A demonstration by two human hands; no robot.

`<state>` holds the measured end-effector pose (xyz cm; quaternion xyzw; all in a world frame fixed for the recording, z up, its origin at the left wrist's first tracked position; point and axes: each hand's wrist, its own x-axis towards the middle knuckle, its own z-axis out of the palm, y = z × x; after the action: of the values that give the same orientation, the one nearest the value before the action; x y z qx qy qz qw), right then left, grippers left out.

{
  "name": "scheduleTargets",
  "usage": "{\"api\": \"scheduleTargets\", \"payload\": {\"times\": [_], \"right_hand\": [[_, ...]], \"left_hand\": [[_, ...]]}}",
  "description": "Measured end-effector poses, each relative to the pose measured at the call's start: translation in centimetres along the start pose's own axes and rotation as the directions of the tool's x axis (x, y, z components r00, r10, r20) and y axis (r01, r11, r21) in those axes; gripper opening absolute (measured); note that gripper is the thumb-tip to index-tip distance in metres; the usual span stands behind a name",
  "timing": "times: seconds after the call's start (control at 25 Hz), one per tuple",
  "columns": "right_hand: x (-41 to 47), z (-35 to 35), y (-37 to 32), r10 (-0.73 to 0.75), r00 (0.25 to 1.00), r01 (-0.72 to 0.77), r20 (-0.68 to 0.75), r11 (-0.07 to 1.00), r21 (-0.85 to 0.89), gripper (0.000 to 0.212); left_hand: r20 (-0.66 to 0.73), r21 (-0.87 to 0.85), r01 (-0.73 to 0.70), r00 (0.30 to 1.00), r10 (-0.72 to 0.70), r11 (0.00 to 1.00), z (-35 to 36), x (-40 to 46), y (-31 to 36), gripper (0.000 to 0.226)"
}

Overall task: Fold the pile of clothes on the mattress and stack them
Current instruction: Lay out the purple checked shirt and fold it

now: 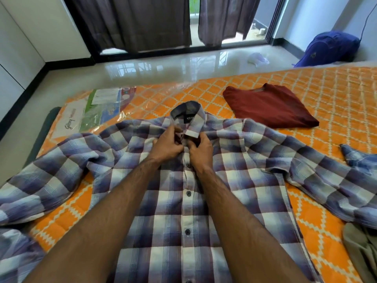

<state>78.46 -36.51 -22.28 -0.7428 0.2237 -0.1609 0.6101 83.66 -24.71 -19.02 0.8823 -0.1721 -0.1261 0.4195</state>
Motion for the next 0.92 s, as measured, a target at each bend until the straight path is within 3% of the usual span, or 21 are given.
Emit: {"api": "scheduleTargets", "payload": {"times": [0.08,0.12,0.2,0.24,0.28,0.36,0.44,0.68,0.84,0.92], "right_hand": [[-0.9,-1.8,-1.4,0.029,0.995,-0.036,0.095,0.997,0.068,0.026],[-1.0,-2.6,-1.9,0.058,0.989,-0.066,0.133,0.996,0.060,0.028],[-1.2,-4.0,-2.8,0.089,0.978,-0.089,0.189,0.996,-0.007,0.030],[-1.5,-4.5,-3.2,0.089,0.974,-0.078,0.208,0.995,-0.063,0.030],[-1.9,-5.1,-3.6,0.088,0.970,-0.060,0.227,0.990,-0.130,0.030],[-3.3,-5.9,-4.0,0.074,0.955,0.001,0.288,0.968,-0.252,0.026],[-5.2,-6.1,-4.2,0.024,0.925,0.116,0.380,0.933,-0.341,0.025],[-7.5,-2.4,-6.1,-0.141,0.885,0.348,0.444,0.833,-0.429,0.028],[-7.9,0.8,-4.5,-0.098,0.788,0.472,0.608,0.729,-0.495,0.013],[-8.0,1.2,-2.6,-0.128,0.796,0.495,0.592,0.700,-0.515,0.010]], "left_hand": [[-0.003,-0.114,-0.016,1.000,0.015,0.993,-1.7,-0.9,0.7,0.076],[-0.049,-0.069,-0.030,0.998,0.026,0.997,-3.1,-1.0,0.9,0.080],[-0.216,0.257,-0.036,0.972,0.094,0.966,-5.9,-1.1,0.5,0.072],[-0.280,0.448,0.031,0.954,0.107,0.893,-7.1,-1.3,0.0,0.066],[-0.330,0.555,0.148,0.942,0.053,0.818,-8.3,-1.7,-0.9,0.062],[-0.381,0.577,0.354,0.914,-0.141,0.737,-10.1,-3.3,-2.5,0.063],[-0.379,0.543,0.419,0.896,-0.233,0.728,-11.6,-5.2,-4.1,0.060],[-0.293,0.565,0.278,0.948,-0.126,0.777,-14.5,-6.8,-4.6,0.050],[-0.201,0.488,0.137,0.979,-0.042,0.862,-14.3,-4.0,-5.5,0.038],[-0.210,0.469,0.095,0.978,0.006,0.878,-13.9,-2.9,-6.2,0.033]]}}
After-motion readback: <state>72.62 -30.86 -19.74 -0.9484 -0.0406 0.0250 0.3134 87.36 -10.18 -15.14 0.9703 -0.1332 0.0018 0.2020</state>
